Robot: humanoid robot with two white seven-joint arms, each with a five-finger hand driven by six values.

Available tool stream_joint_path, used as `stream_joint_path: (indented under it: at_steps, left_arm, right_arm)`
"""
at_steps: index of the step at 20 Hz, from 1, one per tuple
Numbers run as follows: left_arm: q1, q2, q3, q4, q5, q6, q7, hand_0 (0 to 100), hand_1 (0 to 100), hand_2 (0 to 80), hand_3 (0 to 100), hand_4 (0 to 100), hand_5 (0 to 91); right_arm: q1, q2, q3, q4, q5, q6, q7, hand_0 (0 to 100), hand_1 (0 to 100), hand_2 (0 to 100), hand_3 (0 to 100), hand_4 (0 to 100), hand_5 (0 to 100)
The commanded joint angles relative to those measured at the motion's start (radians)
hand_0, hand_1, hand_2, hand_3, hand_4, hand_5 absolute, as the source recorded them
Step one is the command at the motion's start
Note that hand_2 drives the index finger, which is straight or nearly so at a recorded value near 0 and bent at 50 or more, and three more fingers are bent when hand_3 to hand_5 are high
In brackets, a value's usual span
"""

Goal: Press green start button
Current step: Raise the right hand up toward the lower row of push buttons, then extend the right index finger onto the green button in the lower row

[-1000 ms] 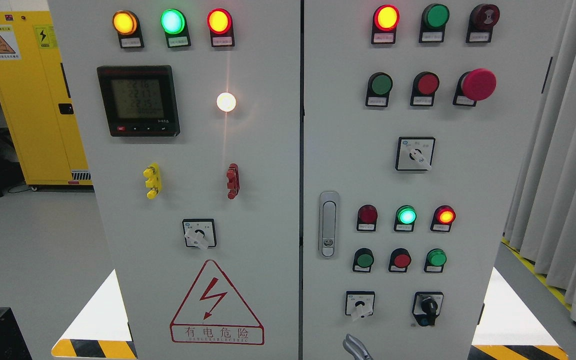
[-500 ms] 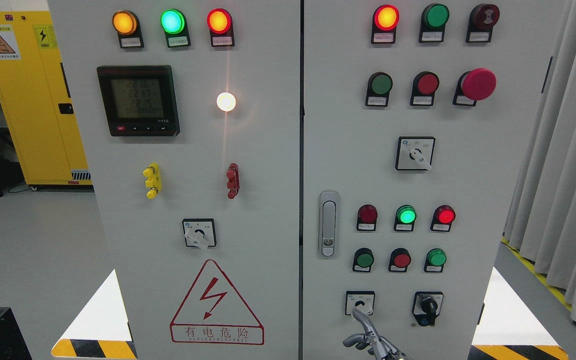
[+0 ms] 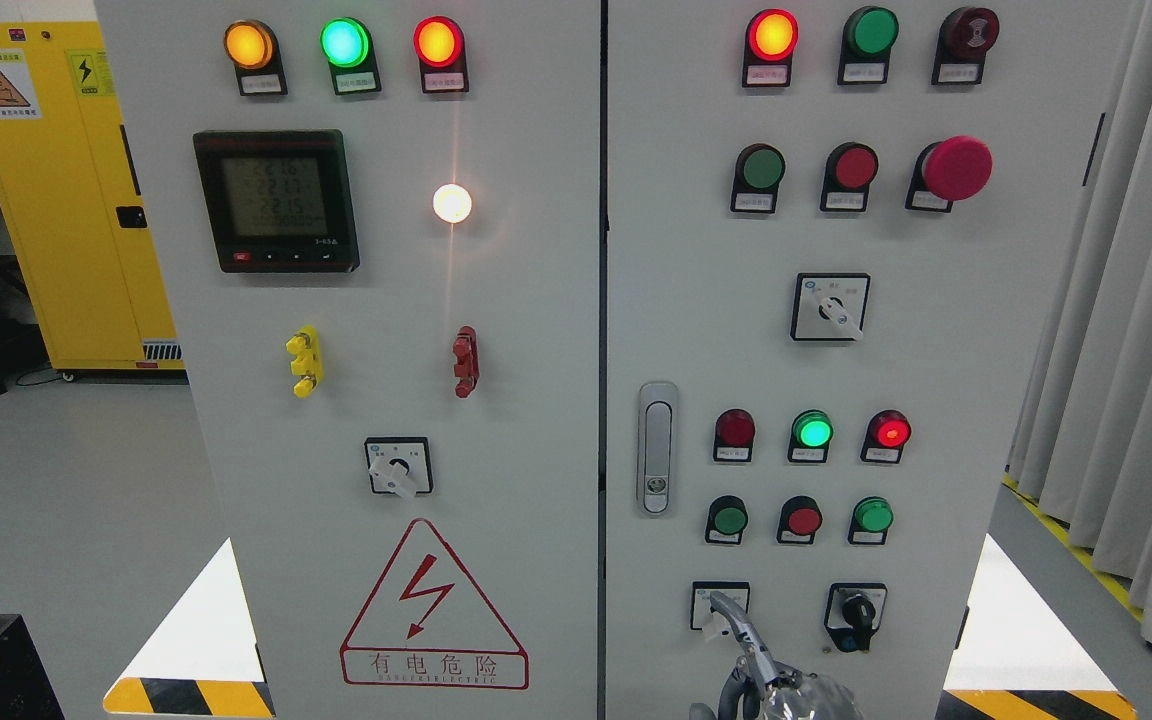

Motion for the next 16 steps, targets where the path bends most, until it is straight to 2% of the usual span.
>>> stream_joint_path:
  at_steps: [1, 16]
  left_arm:
    - [0.0, 0.001, 0.0, 0.0, 0.0, 0.0, 0.0, 12, 56, 0.0, 0, 0, 0.0]
    - [0.0, 0.001, 0.0, 0.0, 0.0, 0.0, 0.0, 12, 56, 0.0, 0, 0, 0.0]
  right_arm:
    - [-0.066, 0.004, -0.018, 0.025, 0.033, 0.004, 0.013, 70, 85, 0, 98, 99, 100]
    - [-0.135, 0.004, -0.036, 0.14, 0.047, 0.005, 0.018, 72, 85, 0, 98, 99, 100]
